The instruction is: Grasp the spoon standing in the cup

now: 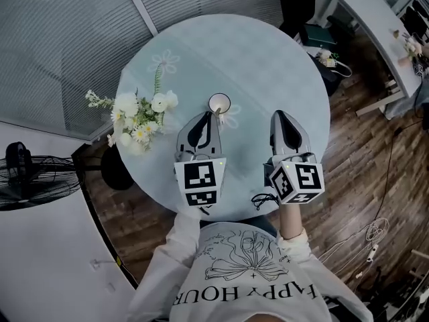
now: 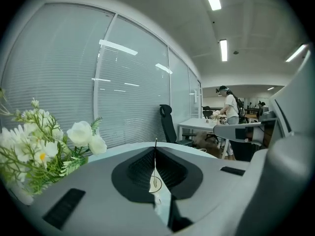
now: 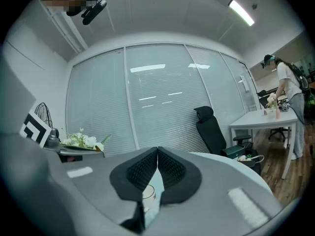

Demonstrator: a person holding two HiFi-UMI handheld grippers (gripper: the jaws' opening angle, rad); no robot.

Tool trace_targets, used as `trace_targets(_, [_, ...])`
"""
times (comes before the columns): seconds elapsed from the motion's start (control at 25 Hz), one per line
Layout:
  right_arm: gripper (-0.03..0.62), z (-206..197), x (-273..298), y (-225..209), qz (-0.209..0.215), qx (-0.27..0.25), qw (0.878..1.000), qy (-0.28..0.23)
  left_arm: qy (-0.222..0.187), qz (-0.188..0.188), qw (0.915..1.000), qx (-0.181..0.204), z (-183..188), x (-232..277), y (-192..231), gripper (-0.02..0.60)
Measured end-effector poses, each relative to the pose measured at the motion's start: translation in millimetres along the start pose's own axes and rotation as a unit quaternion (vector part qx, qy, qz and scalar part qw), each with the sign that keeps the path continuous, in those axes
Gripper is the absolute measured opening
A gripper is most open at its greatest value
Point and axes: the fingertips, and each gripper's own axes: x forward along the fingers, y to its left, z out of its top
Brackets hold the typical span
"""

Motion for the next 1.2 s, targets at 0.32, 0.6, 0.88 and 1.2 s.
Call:
trace_targets(0.32, [0.012,20.8,-13.6,8.1,-0.014,-0.011,1.000,-0.023,-0.023,-0.018,0.9996,0.005,19.7,-14.0,-6.0,0.011])
trace_targets(0.6, [0.012,32.0,-23.1,19.0,-0.021,-0.021,0.999,-0.037,-0.043,-0.032,0.9986,0.004,34.2,-27.1,-6.8,0.012])
trace_targets(0.88, [0.012,38.7,-33.2,24.9,-0.033,-0.028,0.998,-0.047,-0.056,-0.043,0.9975,0.003,43.5,-38.5,-6.0,0.011])
trace_targets(1.2, [0.012,46.7,-40.1,31.7,-0.041,-0.037,0.997,-0.055,-0.069,-0.054,0.9962,0.005,53.3,-47.6,-7.9,0.011])
